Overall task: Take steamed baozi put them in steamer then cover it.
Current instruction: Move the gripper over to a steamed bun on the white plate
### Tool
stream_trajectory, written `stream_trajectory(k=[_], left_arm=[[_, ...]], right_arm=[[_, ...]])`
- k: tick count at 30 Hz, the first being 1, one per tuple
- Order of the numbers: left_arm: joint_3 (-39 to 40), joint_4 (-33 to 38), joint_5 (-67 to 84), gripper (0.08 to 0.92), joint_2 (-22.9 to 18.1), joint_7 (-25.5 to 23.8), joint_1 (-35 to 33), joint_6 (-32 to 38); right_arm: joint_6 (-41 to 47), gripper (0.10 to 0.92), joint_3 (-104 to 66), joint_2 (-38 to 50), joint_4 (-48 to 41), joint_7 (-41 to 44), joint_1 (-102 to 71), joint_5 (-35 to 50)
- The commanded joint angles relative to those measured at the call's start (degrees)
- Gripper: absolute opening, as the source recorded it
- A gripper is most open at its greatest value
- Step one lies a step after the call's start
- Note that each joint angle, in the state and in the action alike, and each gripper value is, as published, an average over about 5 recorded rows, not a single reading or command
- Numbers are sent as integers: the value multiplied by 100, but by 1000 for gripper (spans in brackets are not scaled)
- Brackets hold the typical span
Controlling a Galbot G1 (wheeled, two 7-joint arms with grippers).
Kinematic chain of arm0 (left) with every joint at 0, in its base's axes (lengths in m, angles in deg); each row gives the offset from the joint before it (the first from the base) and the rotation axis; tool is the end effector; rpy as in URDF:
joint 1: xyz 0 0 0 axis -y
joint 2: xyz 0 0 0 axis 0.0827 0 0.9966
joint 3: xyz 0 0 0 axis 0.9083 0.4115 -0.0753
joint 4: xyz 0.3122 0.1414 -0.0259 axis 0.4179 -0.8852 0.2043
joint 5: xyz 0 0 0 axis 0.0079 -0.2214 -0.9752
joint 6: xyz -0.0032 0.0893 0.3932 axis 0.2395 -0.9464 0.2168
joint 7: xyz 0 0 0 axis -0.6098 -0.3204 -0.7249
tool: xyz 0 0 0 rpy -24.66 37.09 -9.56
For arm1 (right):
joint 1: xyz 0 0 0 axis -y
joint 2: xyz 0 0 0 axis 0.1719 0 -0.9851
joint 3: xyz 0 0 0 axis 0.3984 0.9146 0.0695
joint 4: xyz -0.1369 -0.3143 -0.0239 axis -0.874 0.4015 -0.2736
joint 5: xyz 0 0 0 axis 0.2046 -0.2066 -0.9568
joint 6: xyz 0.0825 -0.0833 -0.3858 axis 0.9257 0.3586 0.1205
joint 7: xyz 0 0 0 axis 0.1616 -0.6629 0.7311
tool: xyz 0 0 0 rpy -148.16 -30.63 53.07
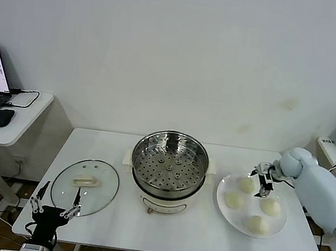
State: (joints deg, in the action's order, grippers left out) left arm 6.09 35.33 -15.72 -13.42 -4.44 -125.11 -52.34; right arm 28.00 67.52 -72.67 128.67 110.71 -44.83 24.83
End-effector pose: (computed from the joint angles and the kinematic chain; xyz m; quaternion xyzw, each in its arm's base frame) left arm 0.1857 0.0651 -0.2899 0.0491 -0.9848 -0.1604 0.0441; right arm 0.6038 -0.2029 -0.2407 0.4588 -0.5573 0.5835 0.3721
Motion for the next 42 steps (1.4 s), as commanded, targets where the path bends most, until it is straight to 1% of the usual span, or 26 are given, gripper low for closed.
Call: stream_trajectory(k=[1,5,12,17,28,32,37,42], left_arm=[[13,30,-11,823,-6,3,3,-4],[10,32,-13,823,-4,4,-6,-4],[45,65,-30,823,-30,9,-39,0],[72,84,-46,823,-44,17,-50,2],[122,166,-67,823,-67,23,-84,2],[145,171,-77,823,-70,28,-81,3],[157,175,-74,823,-65,35,-61,4],[202,175,-74,823,-54,30,-22,-4]], right_arm=[[-14,823,49,-343,-504,-39,127,-197],[-12,811,47,-355,-511,-23,106,-251],[-27,733,26,-346,-503,-31,61,-276],[-35,710,24,-361,-510,-105,36,-327],[-57,628,61,-250,-308,-140,2,-231],[-38,607,149,-133,-95,-123,76,-61],[64,596,456,189,368,-48,361,413],[257,593,930,925,1396,90,974,1083]])
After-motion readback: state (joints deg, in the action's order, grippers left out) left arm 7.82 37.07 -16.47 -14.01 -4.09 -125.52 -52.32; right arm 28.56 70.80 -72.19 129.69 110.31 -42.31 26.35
